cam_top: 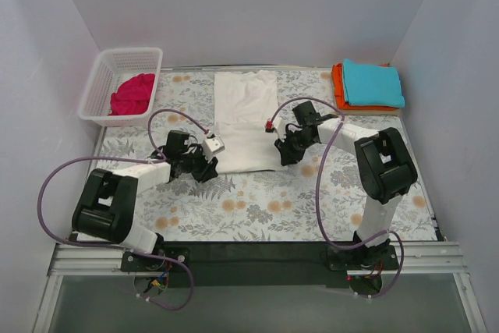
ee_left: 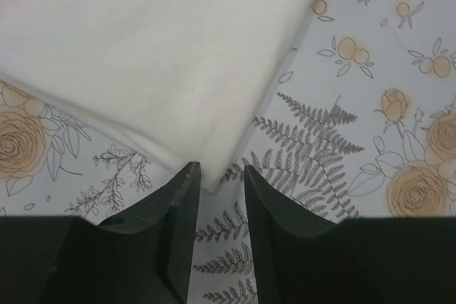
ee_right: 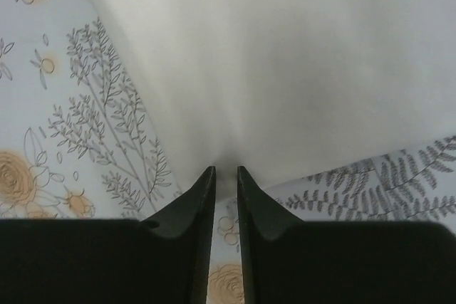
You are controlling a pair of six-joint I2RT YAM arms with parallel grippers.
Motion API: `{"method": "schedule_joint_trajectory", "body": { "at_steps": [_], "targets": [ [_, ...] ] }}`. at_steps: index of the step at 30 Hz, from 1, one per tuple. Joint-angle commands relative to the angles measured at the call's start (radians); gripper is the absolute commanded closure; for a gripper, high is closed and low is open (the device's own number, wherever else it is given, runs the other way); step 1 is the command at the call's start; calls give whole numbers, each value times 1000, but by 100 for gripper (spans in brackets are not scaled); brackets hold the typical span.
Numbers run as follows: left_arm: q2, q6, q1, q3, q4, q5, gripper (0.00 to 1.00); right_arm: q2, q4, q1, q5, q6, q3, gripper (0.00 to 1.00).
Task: Fold and stack the t-shirts
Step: Fold the tshirt
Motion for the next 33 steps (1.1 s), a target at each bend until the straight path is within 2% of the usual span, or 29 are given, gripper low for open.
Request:
{"method": "schedule_joint_trajectory", "body": {
  "at_steps": [1,3,5,6,9,14,18,23,27,30,31,32,33],
  "targets": [
    [-116,102,-9,-48,-130,30,70,-96,-63,13,63,-51,-63,78],
    [-186,133,-10,-48,-158,31,70,-160,-78,16,84,-74,-65,76],
    [-219,170,-18,-46,-176,25,69,-205,-83,21,90,-94,-72,68],
    [-251,205,-19,-48,-178,30,67,-245,-80,24,104,-106,-83,62],
    [-277,256,-38,-66,-146,19,60,-286,-34,59,158,-159,-130,55],
    [-251,345,-102,-121,-2,-42,52,-312,144,143,267,-240,-253,51],
    [-211,411,-131,-160,136,-74,50,-308,273,208,340,-303,-333,51],
    [-135,441,-148,-168,218,-102,50,-271,357,240,377,-320,-374,51],
    [-81,464,-151,-195,261,-117,53,-239,408,240,415,-321,-400,54],
    [-55,500,-154,-206,278,-125,58,-230,414,241,412,-332,-417,69],
    [-32,501,-156,-200,279,-137,60,-228,417,243,415,-335,-420,79],
    [-23,498,-156,-197,281,-140,66,-228,416,245,419,-335,-423,84],
    [-16,494,-156,-189,278,-142,70,-230,416,246,423,-334,-426,93]
  ]
}}
